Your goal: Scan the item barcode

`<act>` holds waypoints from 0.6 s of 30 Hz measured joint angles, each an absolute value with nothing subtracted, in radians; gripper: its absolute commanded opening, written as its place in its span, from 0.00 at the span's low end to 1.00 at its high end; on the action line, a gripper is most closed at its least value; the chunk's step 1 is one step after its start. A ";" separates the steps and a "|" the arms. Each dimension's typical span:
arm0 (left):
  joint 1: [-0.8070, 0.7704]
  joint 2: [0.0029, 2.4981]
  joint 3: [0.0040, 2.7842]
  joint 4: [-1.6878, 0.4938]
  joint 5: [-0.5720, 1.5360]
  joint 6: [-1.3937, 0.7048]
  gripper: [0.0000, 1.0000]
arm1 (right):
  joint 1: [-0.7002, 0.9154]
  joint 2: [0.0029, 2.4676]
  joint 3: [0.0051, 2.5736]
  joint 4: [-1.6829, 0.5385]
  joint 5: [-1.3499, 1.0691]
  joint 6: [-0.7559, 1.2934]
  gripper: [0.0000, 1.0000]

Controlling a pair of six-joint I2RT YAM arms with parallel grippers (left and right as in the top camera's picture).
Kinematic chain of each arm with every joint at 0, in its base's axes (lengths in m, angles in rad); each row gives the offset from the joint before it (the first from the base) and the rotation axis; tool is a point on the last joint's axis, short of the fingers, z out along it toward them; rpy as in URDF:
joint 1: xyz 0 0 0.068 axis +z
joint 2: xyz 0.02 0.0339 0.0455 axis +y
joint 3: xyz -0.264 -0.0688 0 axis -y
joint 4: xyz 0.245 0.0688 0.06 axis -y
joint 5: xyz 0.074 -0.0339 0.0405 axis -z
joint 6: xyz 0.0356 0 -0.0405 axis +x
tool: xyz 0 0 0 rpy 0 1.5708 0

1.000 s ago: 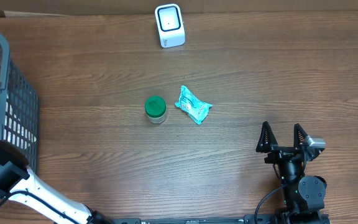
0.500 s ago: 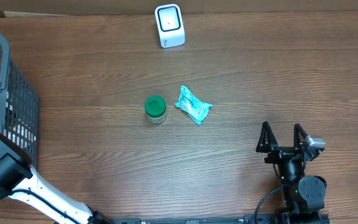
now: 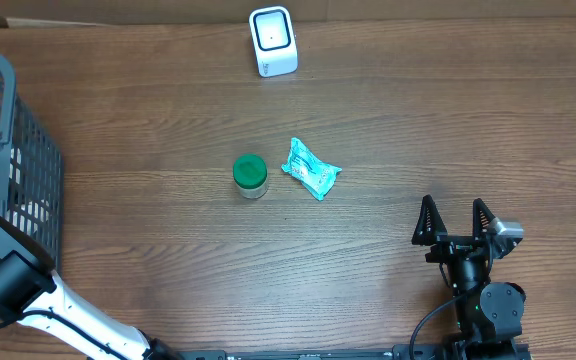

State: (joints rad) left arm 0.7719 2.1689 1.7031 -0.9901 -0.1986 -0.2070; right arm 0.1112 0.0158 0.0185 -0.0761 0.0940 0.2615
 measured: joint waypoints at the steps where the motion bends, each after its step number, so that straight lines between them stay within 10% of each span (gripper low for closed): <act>1: 0.772 2.169 1.706 -1.000 -0.198 -0.207 0.10 | 0.111 0.016 0.019 -0.076 0.094 0.262 1.00; 18: 0.772 2.251 2.209 -1.443 -0.068 -0.255 0.09 | 0.111 0.016 0.019 -0.076 0.094 0.261 1.00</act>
State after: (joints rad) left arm 0.7719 2.2505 2.2089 -1.4425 -0.0677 -0.2554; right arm 0.1112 0.0158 0.0185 -0.0765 0.0944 0.2611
